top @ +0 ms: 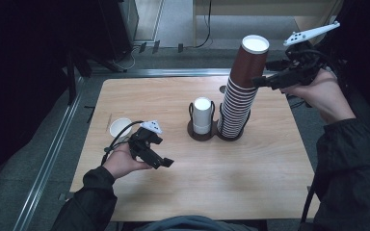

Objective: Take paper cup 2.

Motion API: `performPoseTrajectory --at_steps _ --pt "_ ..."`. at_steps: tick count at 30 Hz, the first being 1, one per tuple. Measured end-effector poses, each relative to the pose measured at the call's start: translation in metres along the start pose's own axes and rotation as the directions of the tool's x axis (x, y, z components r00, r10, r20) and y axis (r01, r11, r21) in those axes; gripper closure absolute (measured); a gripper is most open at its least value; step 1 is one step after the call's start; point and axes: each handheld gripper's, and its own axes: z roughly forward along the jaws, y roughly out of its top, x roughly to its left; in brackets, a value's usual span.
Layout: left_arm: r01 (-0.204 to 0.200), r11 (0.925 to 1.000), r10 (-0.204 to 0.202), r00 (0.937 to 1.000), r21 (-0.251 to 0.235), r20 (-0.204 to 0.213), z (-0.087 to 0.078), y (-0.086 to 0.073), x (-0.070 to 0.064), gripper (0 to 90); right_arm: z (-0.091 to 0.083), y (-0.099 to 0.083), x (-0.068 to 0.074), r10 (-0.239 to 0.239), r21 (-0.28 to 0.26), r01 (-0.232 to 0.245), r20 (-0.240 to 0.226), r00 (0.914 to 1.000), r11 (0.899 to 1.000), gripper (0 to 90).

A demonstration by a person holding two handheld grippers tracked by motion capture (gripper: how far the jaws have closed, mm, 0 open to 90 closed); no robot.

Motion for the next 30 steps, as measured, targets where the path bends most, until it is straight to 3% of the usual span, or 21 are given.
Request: performPoseTrajectory --at_steps 6,12,16,21,30 --pt "-0.022 0.9995 0.022 0.9998 0.022 0.001 0.007 0.002 -0.005 0.0 0.013 0.014 -0.005 0.012 -0.02 -0.012 0.03 0.9995 1.0 13.5" --pt "-0.029 0.9991 0.029 0.9996 0.032 0.007 0.011 0.002 -0.008 0.0 0.022 0.02 -0.006 0.0 -0.054 0.001 0.023 0.9997 0.999 12.8" --pt "-0.042 0.9983 0.042 0.9991 0.039 0.007 0.012 0.003 -0.009 0.0 0.023 0.023 -0.006 0.007 -0.066 -0.005 0.025 0.9997 0.998 13.4" --pt "-0.049 0.9973 0.049 0.9988 0.054 0.001 0.015 0.002 -0.011 0.0 0.022 0.024 -0.003 -0.036 -0.072 0.04 0.046 0.9983 0.997 16.2" --pt "-0.058 0.9956 0.058 0.9983 0.073 0.001 0.017 0.002 -0.012 0.0 0.014 0.03 0.001 -0.064 -0.097 0.07 0.063 0.996 0.993 17.1"
